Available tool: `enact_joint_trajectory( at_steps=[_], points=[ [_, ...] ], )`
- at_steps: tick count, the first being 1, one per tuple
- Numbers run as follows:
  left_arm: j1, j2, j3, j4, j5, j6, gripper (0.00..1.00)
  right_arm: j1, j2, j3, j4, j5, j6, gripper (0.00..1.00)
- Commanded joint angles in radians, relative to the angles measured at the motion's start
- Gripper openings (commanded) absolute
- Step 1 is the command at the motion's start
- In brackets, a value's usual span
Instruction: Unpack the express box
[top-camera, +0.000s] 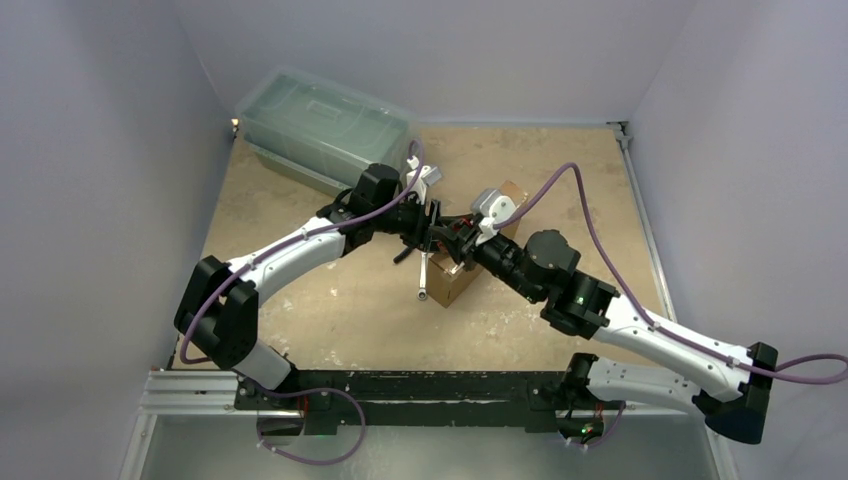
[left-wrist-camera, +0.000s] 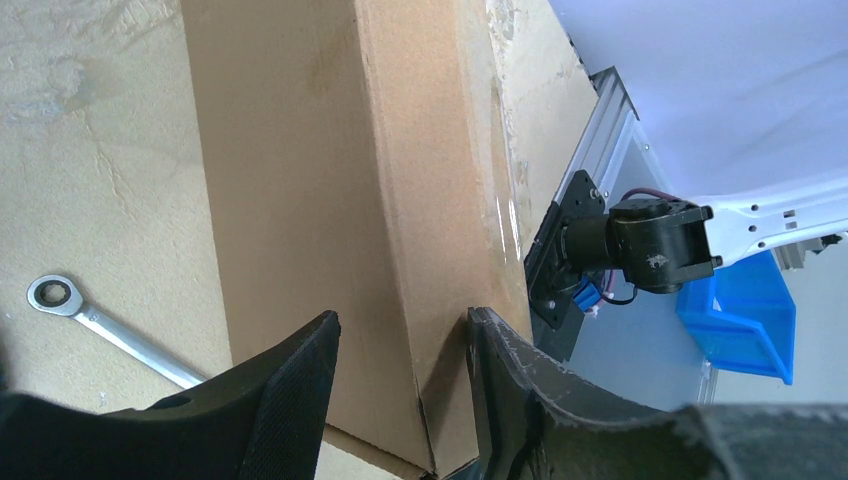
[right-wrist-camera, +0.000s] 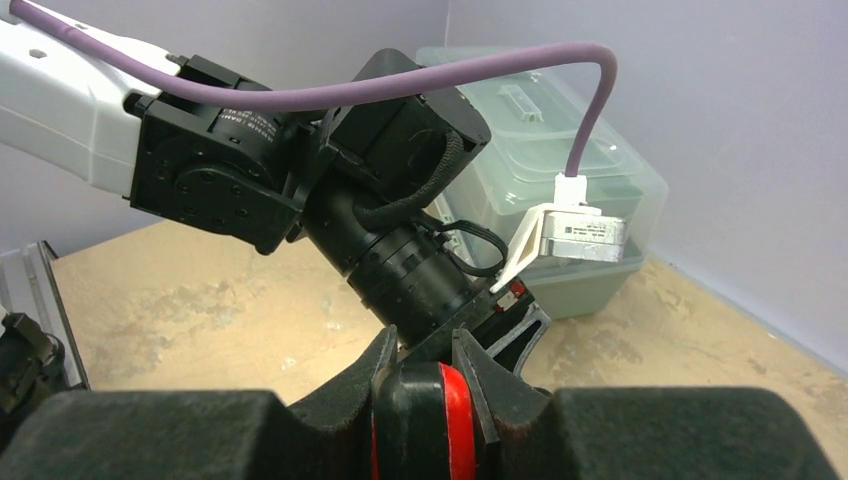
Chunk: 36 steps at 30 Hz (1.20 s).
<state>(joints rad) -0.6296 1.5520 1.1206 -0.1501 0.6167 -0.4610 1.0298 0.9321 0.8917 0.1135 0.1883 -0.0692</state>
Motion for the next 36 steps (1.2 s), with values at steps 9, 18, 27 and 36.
enact_joint_trajectory(
  at_steps=[9,18,27,36],
  points=[
    [0.0,0.034,0.007,-0.066,-0.059,0.031,0.48,0.01,0.016,-0.007,0.042,-0.058,-0.003,0.0],
    [0.0,0.03,0.011,-0.075,-0.067,0.039,0.48,0.015,-0.102,-0.059,0.003,-0.096,0.093,0.0],
    [0.0,0.029,0.011,-0.076,-0.064,0.04,0.48,0.015,-0.08,-0.084,0.065,-0.095,0.092,0.0],
    [0.0,0.021,0.011,-0.079,-0.074,0.044,0.47,0.015,-0.028,-0.079,0.104,-0.02,0.042,0.0]
  ],
)
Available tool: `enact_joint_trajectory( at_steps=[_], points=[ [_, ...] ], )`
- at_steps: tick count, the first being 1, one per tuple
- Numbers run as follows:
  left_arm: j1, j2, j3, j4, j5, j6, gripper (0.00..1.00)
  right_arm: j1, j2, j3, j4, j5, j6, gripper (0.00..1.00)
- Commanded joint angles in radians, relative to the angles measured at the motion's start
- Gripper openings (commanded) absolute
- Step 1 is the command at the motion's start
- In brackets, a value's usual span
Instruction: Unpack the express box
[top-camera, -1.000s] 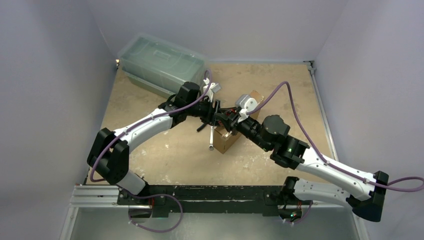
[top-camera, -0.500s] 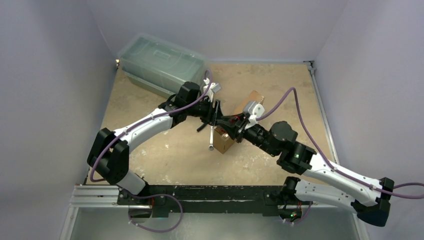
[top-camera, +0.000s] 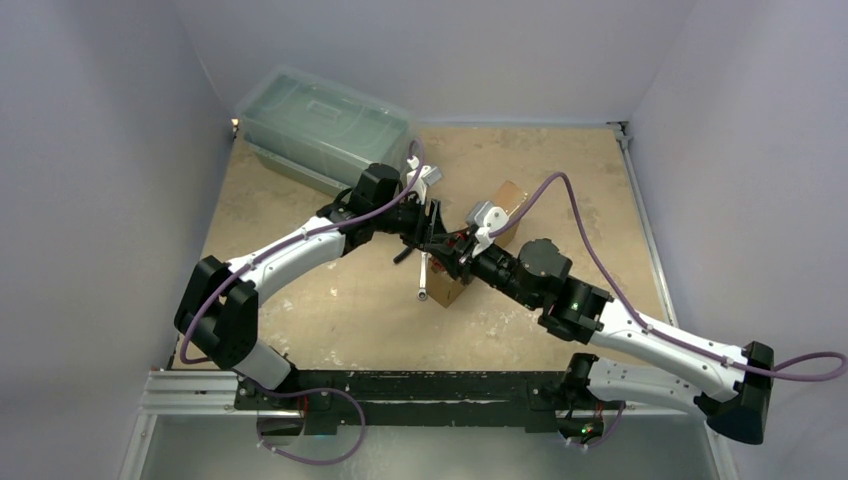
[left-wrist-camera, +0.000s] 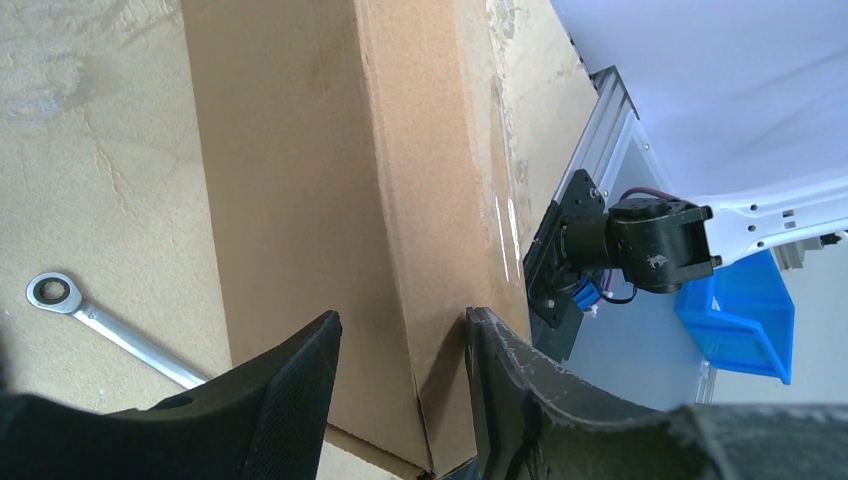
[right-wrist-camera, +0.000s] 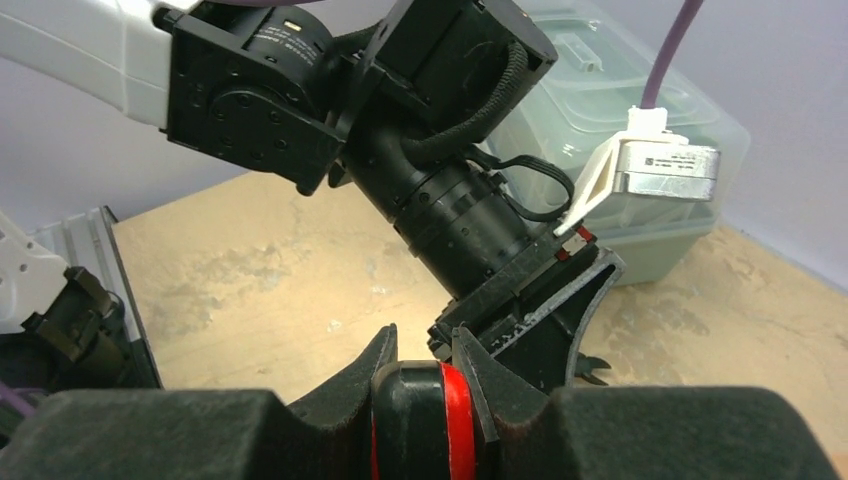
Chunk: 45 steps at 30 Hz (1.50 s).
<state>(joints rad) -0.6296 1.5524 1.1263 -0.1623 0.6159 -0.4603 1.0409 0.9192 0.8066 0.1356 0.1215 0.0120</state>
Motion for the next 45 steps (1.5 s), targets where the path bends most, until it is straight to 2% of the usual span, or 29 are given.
enact_joint_trajectory(
  at_steps=[1,19,35,45],
  points=[
    [-0.001,0.022,0.006,-0.066,-0.072,0.042,0.47,0.004,-0.019,0.003,0.085,0.052,-0.041,0.0],
    [0.0,0.027,0.008,-0.069,-0.07,0.043,0.47,0.004,-0.006,-0.007,0.07,0.097,-0.079,0.0],
    [0.0,0.039,0.012,-0.081,-0.079,0.048,0.47,0.019,-0.014,0.022,-0.114,0.05,-0.091,0.0],
    [0.0,0.037,0.012,-0.082,-0.081,0.05,0.47,0.088,0.09,0.104,-0.159,0.233,-0.045,0.0]
  ],
)
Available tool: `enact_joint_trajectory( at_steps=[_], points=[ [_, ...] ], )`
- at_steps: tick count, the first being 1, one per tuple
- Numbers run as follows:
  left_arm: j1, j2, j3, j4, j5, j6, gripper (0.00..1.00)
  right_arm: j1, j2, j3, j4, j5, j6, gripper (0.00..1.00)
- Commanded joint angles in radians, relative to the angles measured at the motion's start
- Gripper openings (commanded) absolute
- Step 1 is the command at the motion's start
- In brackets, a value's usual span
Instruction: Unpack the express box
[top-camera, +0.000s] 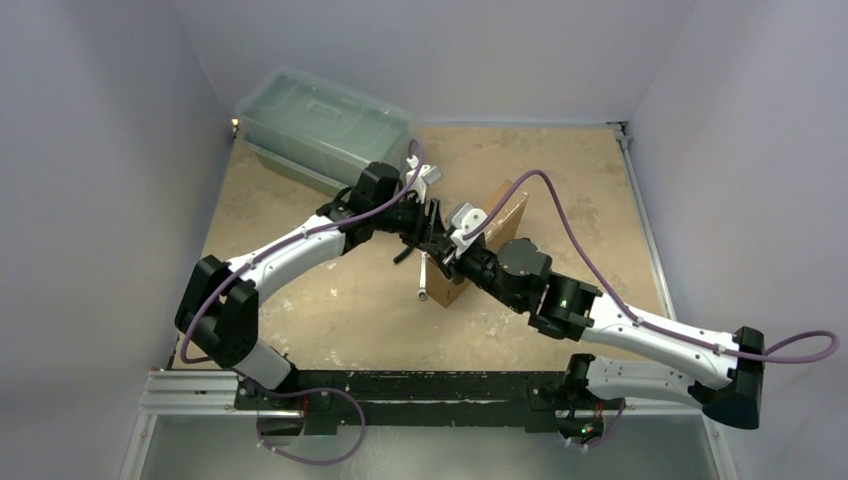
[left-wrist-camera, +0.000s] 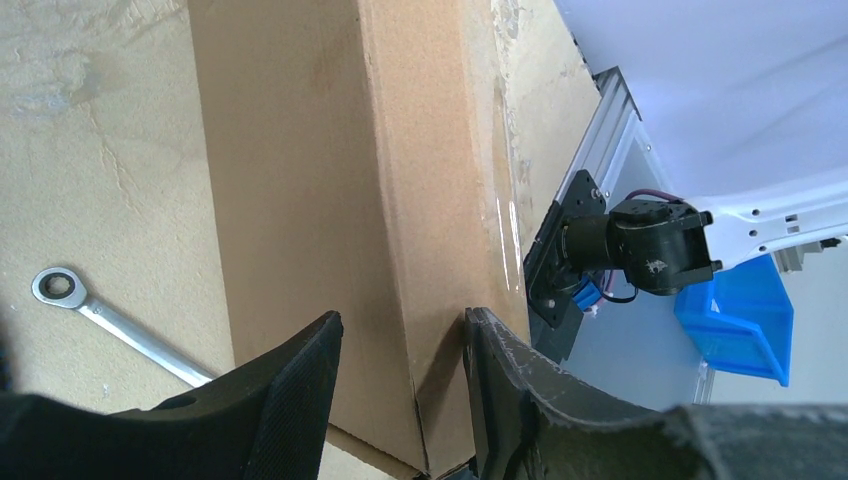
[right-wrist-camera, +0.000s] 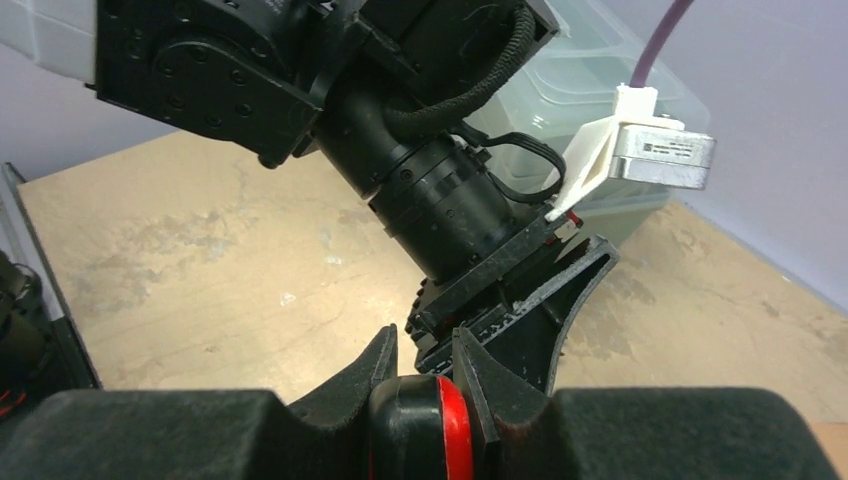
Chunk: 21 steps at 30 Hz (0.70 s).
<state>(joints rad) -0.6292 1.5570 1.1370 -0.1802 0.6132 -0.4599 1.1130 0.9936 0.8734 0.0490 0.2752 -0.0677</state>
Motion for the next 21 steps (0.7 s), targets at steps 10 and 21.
enact_joint_trajectory(
  at_steps=[10,21],
  points=[
    [0.0,0.042,0.005,-0.07,-0.078,0.052,0.47,0.016,-0.093,-0.028,-0.141,0.044,0.037,0.0],
    [0.0,0.049,0.007,-0.081,-0.096,0.063,0.46,0.025,-0.15,-0.134,0.006,0.035,0.025,0.0]
  ],
)
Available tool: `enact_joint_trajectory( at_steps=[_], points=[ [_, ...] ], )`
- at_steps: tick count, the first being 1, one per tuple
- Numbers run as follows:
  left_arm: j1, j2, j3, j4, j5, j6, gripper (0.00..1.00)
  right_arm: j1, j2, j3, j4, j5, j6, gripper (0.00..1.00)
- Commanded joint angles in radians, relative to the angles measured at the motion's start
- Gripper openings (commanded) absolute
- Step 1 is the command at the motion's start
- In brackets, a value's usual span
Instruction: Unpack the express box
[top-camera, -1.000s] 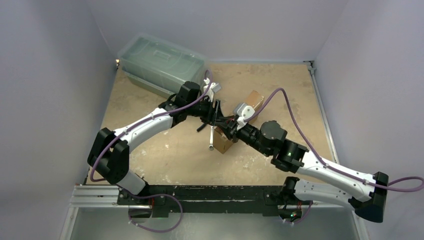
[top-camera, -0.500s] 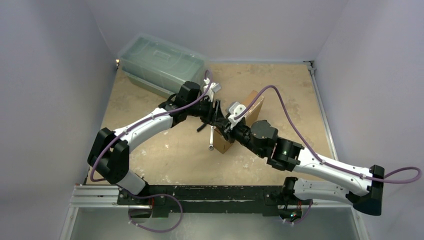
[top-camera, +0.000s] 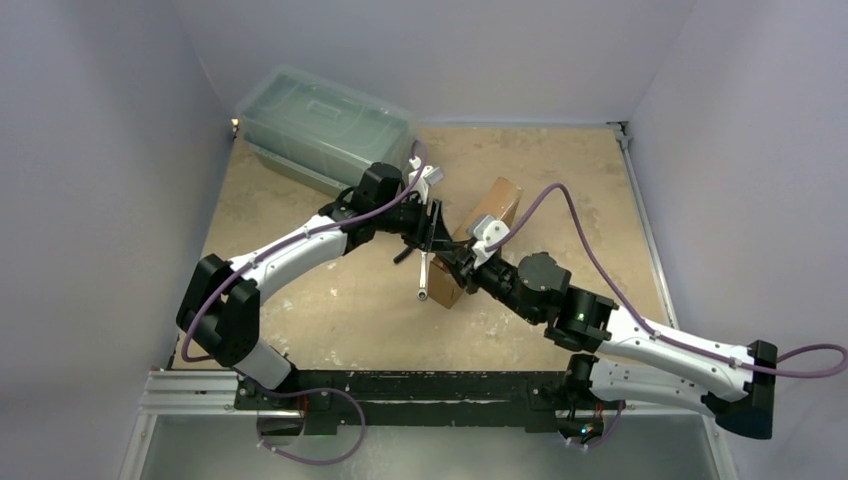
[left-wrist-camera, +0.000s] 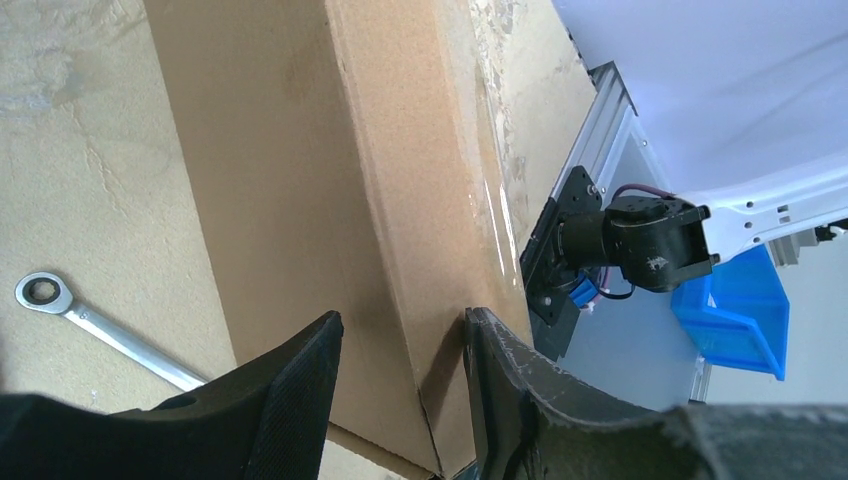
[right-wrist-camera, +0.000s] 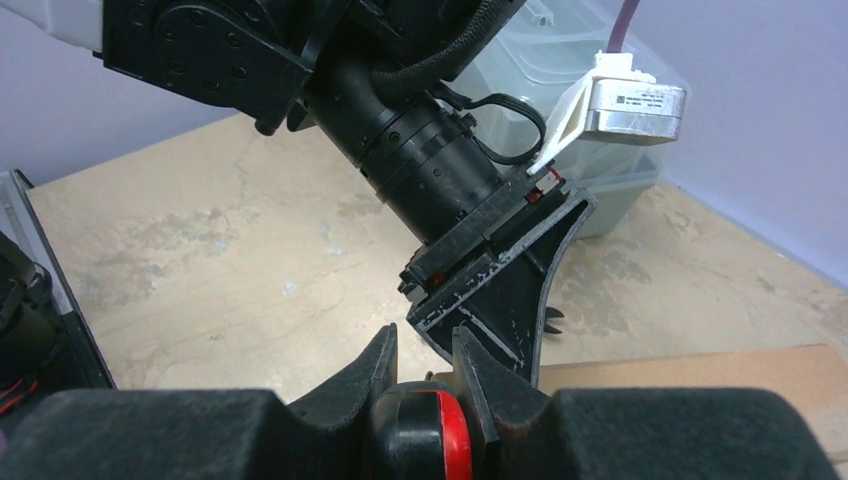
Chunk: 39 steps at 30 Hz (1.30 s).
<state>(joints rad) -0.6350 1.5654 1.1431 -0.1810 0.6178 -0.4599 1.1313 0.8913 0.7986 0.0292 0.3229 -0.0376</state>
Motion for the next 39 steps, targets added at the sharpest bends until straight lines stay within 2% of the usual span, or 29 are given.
enact_joint_trajectory(
  at_steps=[1,5,9,12,17,20,22,26,29,32,35,39],
  points=[
    [0.006,0.041,0.001,-0.082,-0.103,0.065,0.46,0.007,-0.072,-0.066,0.022,-0.017,-0.004,0.0],
    [0.006,0.038,0.003,-0.084,-0.109,0.066,0.46,0.007,-0.136,-0.108,0.031,-0.016,-0.002,0.0],
    [0.006,0.027,0.005,-0.086,-0.111,0.07,0.47,0.007,-0.081,-0.128,0.061,-0.012,-0.001,0.0],
    [0.019,-0.016,0.007,-0.094,-0.133,0.086,0.58,0.007,-0.068,-0.135,0.101,-0.005,0.001,0.0],
    [0.086,-0.201,-0.034,-0.075,-0.271,0.05,0.74,0.008,-0.057,-0.119,0.108,0.045,0.029,0.0],
    [0.111,-0.347,-0.127,-0.062,-0.407,0.007,0.82,0.007,-0.057,-0.116,0.105,0.103,0.083,0.0],
    [0.125,-0.434,-0.198,-0.055,-0.461,-0.035,0.82,0.007,-0.07,-0.124,0.11,0.128,0.107,0.0],
    [0.127,-0.609,-0.372,0.035,-0.468,-0.089,0.82,0.007,-0.086,-0.137,0.112,0.17,0.157,0.0],
    [0.123,-0.697,-0.501,0.179,-0.41,-0.141,0.79,0.007,-0.08,-0.143,0.119,0.197,0.179,0.0],
    [0.046,-0.707,-0.592,0.29,-0.413,-0.176,0.73,0.007,-0.068,-0.136,0.117,0.222,0.198,0.0],
    [-0.17,-0.706,-0.624,0.339,-0.596,-0.129,0.73,0.007,-0.06,-0.123,0.117,0.243,0.199,0.0],
    [-0.396,-0.695,-0.738,0.527,-0.855,-0.072,0.73,0.007,-0.057,-0.11,0.115,0.237,0.201,0.0]
  ],
)
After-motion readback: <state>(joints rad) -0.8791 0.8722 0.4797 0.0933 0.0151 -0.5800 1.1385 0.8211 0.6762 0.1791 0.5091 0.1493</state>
